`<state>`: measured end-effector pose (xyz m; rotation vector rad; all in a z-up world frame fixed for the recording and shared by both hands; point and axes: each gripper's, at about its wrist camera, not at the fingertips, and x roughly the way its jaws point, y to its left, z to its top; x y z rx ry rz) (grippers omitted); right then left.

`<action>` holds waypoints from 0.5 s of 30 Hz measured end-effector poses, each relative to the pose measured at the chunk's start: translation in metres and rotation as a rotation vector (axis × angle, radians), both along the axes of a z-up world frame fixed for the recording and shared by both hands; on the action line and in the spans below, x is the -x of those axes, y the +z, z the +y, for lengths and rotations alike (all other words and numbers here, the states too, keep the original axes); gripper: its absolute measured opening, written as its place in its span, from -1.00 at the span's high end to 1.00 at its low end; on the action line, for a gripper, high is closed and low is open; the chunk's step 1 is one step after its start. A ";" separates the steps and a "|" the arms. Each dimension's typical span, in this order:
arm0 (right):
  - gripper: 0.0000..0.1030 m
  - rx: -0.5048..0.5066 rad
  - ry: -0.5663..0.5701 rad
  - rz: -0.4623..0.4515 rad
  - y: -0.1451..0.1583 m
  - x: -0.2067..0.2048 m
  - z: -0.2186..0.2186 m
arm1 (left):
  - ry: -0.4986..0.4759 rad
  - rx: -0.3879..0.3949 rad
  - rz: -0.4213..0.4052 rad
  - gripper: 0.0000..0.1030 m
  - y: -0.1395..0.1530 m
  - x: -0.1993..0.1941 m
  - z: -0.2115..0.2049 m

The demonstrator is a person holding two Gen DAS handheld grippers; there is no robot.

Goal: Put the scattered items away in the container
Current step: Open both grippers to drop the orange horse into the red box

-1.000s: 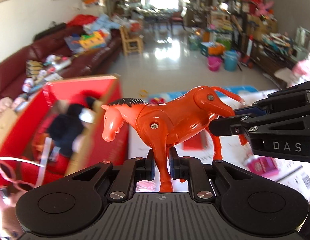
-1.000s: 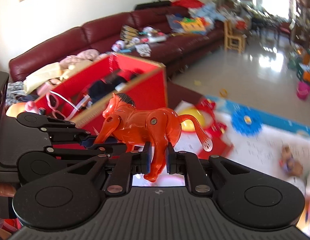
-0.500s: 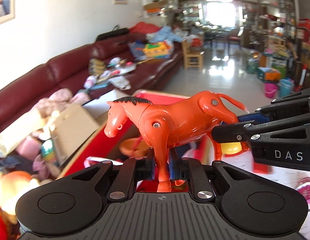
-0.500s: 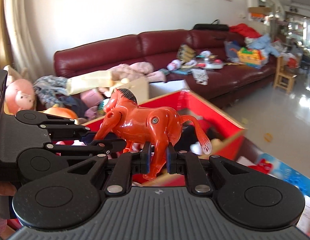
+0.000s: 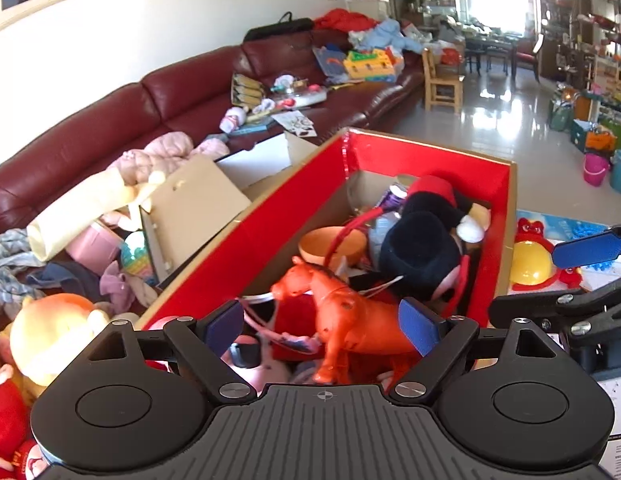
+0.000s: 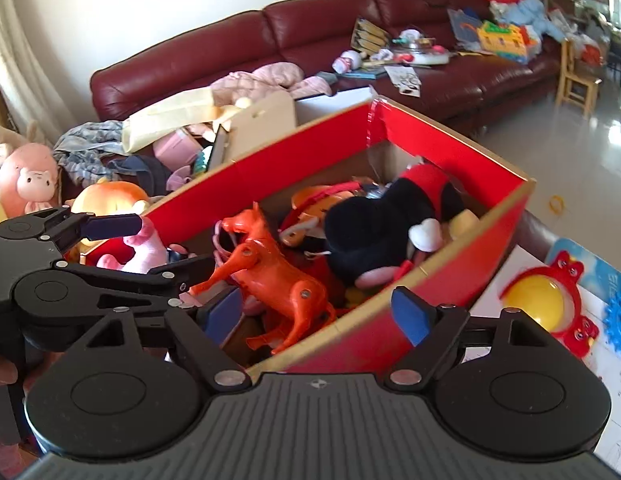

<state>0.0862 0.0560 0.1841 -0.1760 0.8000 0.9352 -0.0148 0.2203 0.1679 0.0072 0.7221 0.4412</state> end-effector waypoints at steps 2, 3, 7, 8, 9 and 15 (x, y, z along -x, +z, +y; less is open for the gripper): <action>-0.69 0.003 -0.004 -0.010 0.001 0.001 -0.003 | -0.006 -0.012 0.001 -0.81 -0.004 0.000 -0.005; -0.70 0.003 -0.004 -0.016 0.002 0.000 -0.004 | -0.006 -0.017 0.002 -0.82 -0.005 -0.001 -0.009; -0.72 0.001 -0.002 -0.010 0.001 -0.003 -0.005 | -0.010 -0.018 0.011 -0.85 -0.008 -0.002 -0.012; -0.73 0.002 -0.001 -0.008 0.001 -0.003 -0.004 | -0.010 -0.020 0.014 -0.86 -0.009 -0.002 -0.012; -0.73 0.004 0.002 -0.006 0.001 -0.003 -0.004 | -0.012 -0.022 0.018 -0.86 -0.010 -0.002 -0.012; -0.78 0.009 0.013 -0.001 0.001 -0.002 -0.002 | -0.016 -0.027 0.027 -0.92 -0.013 -0.003 -0.013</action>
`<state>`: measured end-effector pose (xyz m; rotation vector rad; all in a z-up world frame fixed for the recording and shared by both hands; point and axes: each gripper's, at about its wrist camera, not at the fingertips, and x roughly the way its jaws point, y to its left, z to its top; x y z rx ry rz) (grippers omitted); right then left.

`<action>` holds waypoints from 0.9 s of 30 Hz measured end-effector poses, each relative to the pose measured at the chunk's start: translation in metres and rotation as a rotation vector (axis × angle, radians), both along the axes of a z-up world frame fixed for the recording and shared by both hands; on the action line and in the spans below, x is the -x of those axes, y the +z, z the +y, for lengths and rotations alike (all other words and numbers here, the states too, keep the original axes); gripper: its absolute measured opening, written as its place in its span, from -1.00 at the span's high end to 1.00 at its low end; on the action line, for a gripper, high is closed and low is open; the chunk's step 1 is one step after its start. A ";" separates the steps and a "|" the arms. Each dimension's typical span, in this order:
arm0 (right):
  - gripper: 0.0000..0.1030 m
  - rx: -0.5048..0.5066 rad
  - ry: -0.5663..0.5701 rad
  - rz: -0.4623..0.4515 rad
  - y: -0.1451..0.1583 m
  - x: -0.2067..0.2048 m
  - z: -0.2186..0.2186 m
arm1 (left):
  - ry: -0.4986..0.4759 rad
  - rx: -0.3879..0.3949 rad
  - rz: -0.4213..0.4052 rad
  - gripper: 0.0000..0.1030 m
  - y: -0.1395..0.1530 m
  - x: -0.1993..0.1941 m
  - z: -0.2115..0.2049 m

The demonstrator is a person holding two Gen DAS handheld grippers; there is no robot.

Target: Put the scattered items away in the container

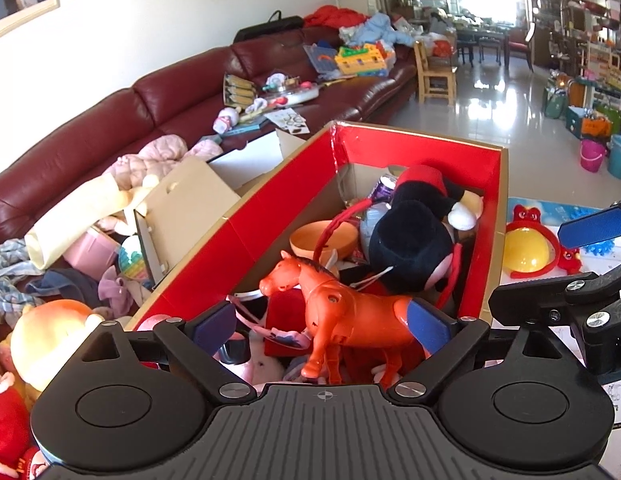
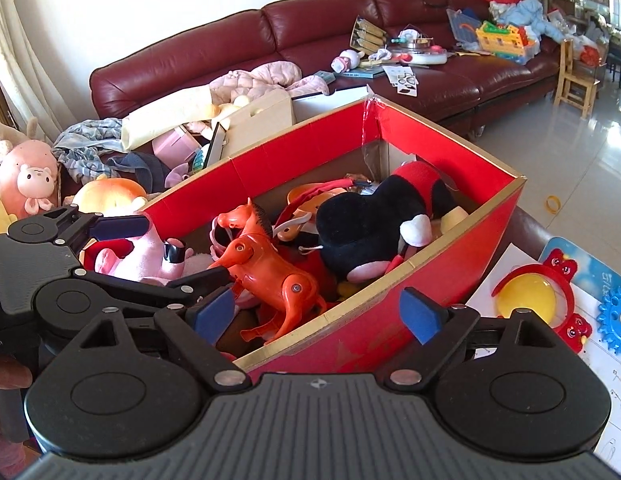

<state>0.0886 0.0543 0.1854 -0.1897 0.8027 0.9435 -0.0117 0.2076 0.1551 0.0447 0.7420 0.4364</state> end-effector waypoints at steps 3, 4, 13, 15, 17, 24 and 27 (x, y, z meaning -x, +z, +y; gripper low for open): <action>-0.79 0.011 0.005 -0.009 0.000 0.000 0.002 | 0.004 -0.004 0.005 -0.96 -0.001 -0.001 0.002; -0.79 0.013 0.007 -0.009 0.000 0.000 0.003 | 0.005 -0.004 0.007 -0.96 -0.002 0.000 0.003; -0.83 0.069 0.049 -0.015 -0.006 0.002 0.020 | 0.038 -0.008 0.044 -0.97 -0.012 0.003 0.017; -0.86 0.095 0.073 -0.018 -0.008 0.003 0.027 | 0.041 -0.013 0.053 -0.98 -0.014 0.004 0.021; -0.86 0.123 0.096 -0.025 -0.011 0.007 0.034 | 0.045 -0.022 0.063 -1.00 -0.015 0.006 0.025; -0.87 0.189 0.145 -0.036 -0.021 0.013 0.054 | 0.054 -0.077 0.094 -1.00 -0.022 0.007 0.033; -0.88 0.207 0.166 -0.033 -0.023 0.014 0.057 | 0.053 -0.083 0.099 -1.00 -0.022 0.008 0.038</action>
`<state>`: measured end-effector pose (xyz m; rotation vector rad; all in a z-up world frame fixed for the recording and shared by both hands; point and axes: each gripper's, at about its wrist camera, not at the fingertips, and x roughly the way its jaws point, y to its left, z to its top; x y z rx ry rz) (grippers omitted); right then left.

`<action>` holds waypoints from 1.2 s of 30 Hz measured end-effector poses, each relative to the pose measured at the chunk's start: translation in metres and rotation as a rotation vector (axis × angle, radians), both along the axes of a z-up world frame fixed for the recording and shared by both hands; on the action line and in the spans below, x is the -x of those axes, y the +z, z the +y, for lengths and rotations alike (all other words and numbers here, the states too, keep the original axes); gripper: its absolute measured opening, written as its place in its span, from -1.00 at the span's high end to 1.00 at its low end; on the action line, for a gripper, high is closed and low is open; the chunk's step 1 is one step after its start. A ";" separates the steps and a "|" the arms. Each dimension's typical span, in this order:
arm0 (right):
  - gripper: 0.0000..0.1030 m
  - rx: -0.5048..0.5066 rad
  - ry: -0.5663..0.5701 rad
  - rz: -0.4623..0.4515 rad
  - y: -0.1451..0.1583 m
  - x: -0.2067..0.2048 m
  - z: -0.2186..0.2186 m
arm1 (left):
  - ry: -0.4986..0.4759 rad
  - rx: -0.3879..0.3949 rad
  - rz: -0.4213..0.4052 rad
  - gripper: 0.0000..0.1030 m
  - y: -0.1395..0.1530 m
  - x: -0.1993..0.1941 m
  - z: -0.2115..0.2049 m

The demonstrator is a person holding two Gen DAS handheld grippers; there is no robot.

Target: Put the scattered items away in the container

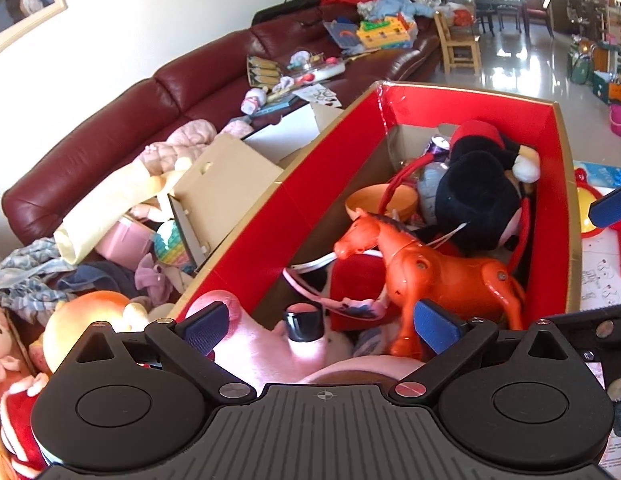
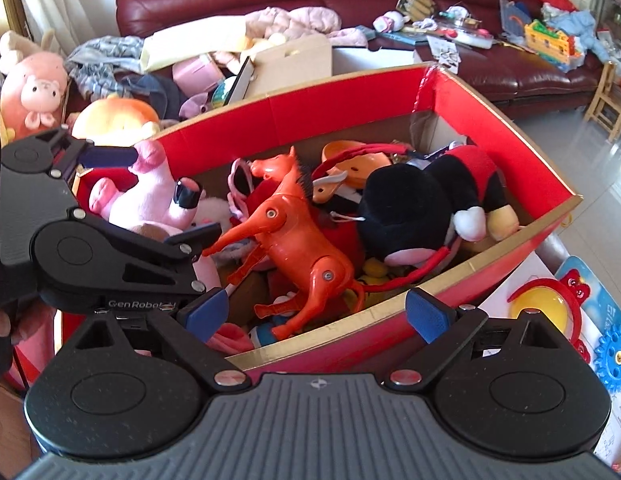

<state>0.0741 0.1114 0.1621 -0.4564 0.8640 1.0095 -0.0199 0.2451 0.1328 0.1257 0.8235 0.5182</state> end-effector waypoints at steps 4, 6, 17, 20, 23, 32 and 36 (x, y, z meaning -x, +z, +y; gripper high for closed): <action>-0.89 0.032 0.026 -0.018 -0.001 0.002 0.003 | -0.010 0.005 0.006 -1.00 0.002 0.004 0.008; -0.90 0.042 0.033 -0.019 -0.002 0.002 0.003 | -0.005 -0.008 0.012 -1.00 0.004 0.006 0.012; -0.97 0.112 0.096 0.001 -0.016 0.004 0.015 | -0.136 0.049 0.013 -0.99 0.019 0.015 0.012; -0.99 0.142 0.127 -0.029 -0.017 0.007 0.022 | -0.164 0.037 0.045 -0.99 0.015 0.005 0.009; -0.99 0.175 0.167 -0.053 -0.018 0.010 0.030 | -0.152 0.041 0.098 -0.99 0.005 -0.011 0.011; -0.99 0.269 0.207 -0.064 -0.037 0.005 0.058 | -0.117 0.107 0.153 -0.99 -0.015 -0.044 0.028; -0.99 0.299 0.221 -0.059 -0.046 0.005 0.062 | -0.128 0.090 0.187 -0.99 -0.022 -0.048 0.025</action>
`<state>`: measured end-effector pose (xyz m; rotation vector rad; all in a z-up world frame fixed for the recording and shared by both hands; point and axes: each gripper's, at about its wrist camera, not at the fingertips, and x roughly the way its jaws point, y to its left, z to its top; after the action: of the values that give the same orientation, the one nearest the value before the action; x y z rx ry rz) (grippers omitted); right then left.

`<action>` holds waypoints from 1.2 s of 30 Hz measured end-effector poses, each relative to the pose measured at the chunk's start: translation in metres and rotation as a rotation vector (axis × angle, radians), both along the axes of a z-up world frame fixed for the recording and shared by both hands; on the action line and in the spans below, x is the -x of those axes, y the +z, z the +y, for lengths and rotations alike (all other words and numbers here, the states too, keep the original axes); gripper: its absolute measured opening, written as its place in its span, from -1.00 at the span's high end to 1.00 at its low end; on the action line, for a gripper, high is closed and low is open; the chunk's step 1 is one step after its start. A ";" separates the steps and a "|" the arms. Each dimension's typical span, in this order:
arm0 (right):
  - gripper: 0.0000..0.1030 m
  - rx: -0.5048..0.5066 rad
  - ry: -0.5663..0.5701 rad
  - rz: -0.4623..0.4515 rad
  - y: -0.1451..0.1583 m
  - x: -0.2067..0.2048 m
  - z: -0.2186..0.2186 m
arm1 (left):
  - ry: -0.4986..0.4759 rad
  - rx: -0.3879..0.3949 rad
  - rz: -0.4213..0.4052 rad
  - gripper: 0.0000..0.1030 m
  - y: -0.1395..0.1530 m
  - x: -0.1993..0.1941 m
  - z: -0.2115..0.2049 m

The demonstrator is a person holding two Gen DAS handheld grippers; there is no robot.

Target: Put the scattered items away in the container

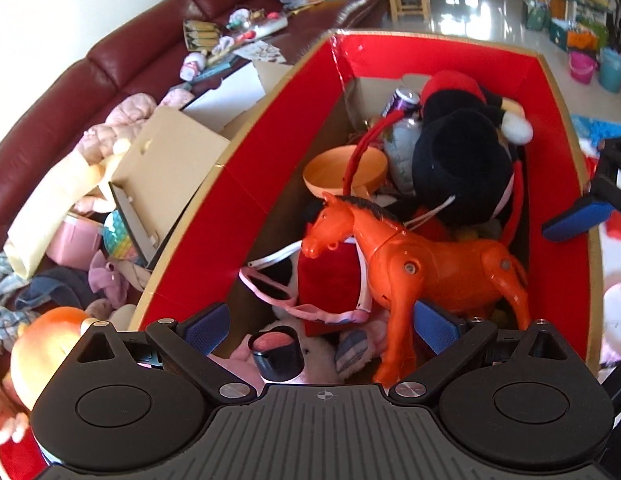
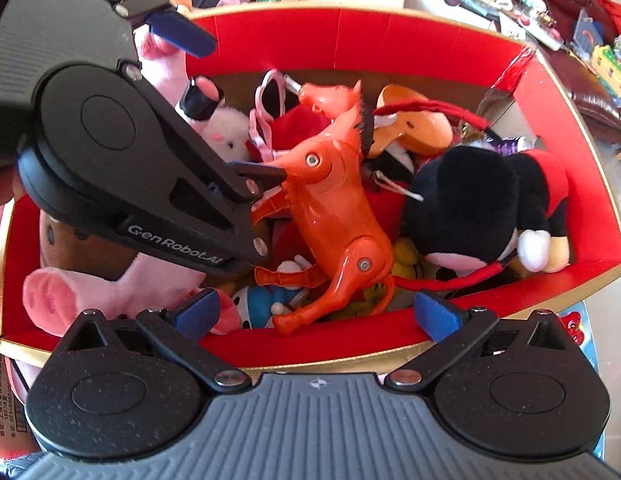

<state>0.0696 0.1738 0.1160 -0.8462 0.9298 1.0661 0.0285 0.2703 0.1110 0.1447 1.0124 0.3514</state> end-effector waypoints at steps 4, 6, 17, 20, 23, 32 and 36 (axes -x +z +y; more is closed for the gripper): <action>-0.99 0.004 0.022 0.001 -0.002 0.002 0.001 | -0.008 -0.011 0.023 -0.98 -0.004 0.002 -0.002; -0.99 0.001 0.036 -0.001 -0.001 0.003 0.001 | -0.005 -0.011 0.023 -0.98 -0.003 0.005 -0.001; -0.99 -0.027 0.067 -0.022 0.016 0.011 -0.004 | -0.009 -0.040 -0.010 -0.95 0.020 0.030 -0.009; -0.99 -0.030 0.060 -0.024 0.017 0.011 -0.005 | -0.024 -0.039 -0.009 -0.94 0.023 0.033 -0.013; -0.99 -0.029 0.063 -0.028 0.020 0.013 -0.009 | -0.052 -0.056 -0.005 -0.93 0.025 0.040 -0.019; -0.99 -0.026 0.105 -0.044 0.026 0.022 -0.012 | -0.109 -0.083 -0.023 -0.87 0.033 0.068 -0.034; -0.99 -0.018 0.123 -0.057 0.025 0.026 -0.013 | -0.124 -0.081 -0.033 -0.86 0.037 0.085 -0.036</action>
<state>0.0439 0.1605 0.1407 -0.9235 0.8272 1.1486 -0.0562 0.2344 0.1479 0.2728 0.9518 0.2804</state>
